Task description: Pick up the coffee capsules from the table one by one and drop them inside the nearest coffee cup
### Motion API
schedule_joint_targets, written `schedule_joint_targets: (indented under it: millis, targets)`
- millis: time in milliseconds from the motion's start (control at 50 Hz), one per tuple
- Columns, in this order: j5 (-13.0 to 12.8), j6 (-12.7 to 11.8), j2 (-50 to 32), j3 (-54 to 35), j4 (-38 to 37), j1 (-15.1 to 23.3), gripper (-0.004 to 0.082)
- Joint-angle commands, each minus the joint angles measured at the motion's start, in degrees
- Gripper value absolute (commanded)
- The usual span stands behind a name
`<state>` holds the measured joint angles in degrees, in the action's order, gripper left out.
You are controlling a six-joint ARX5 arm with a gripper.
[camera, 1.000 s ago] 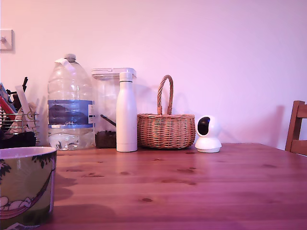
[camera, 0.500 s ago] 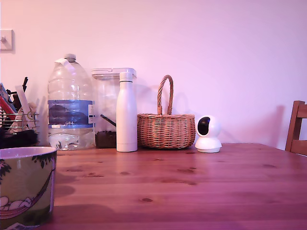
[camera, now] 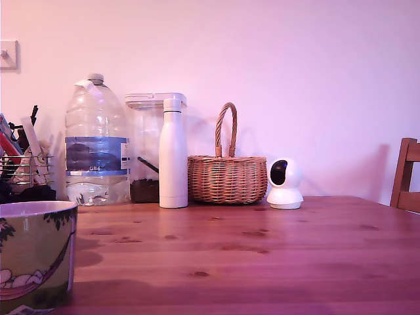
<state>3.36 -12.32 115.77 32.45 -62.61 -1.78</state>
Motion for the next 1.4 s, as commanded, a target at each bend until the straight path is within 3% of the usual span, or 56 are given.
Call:
schedule_joint_targets:
  millis: [0, 100, 160, 460, 540, 560, 760, 780, 820, 920, 1020, 1040, 1080, 1100, 1200, 1380]
  targets:
    - [-0.02, -0.39, 0.87, -0.37, 0.0, 0.17, 0.0496]
    - [0.0, -0.35, 0.87, -0.37, 0.44, 0.17, 0.0368]
    - [0.0, -0.28, 0.87, -0.37, 0.76, 0.17, 0.0336]
    - [0.2, 1.27, 0.85, -0.37, 1.29, 0.17, 0.0336]
    - [1.46, 2.91, 0.85, -0.39, 1.66, 0.17, 0.0336]
    - [1.86, 4.46, 0.83, -0.39, 1.75, 0.17, 0.0336]
    - [5.86, 7.45, -0.07, -0.39, 3.96, 0.17, 0.0336]
    - [6.21, 8.61, -0.39, -0.39, 4.42, 0.17, 0.0336]
    - [6.56, 8.7, -1.03, -0.39, 5.53, 0.17, 0.0336]
    - [8.33, 12.55, -3.32, -0.39, 9.01, 0.17, 0.0336]
    - [10.01, 14.03, -5.88, -0.39, 13.2, 0.17, 0.0336]
    - [10.23, 15.89, -6.47, -0.39, 14.12, 0.17, 0.0336]
    - [10.82, 15.89, -7.56, -0.39, 15.91, 0.17, 0.0336]
    - [10.99, 17.07, -8.15, -0.39, 16.79, 0.17, 0.0336]
    - [11.43, 18.49, -11.28, -0.39, 20.85, 0.17, 0.0336]
    - [12.15, 18.62, -17.73, -0.39, 27.61, 0.17, 0.0336]
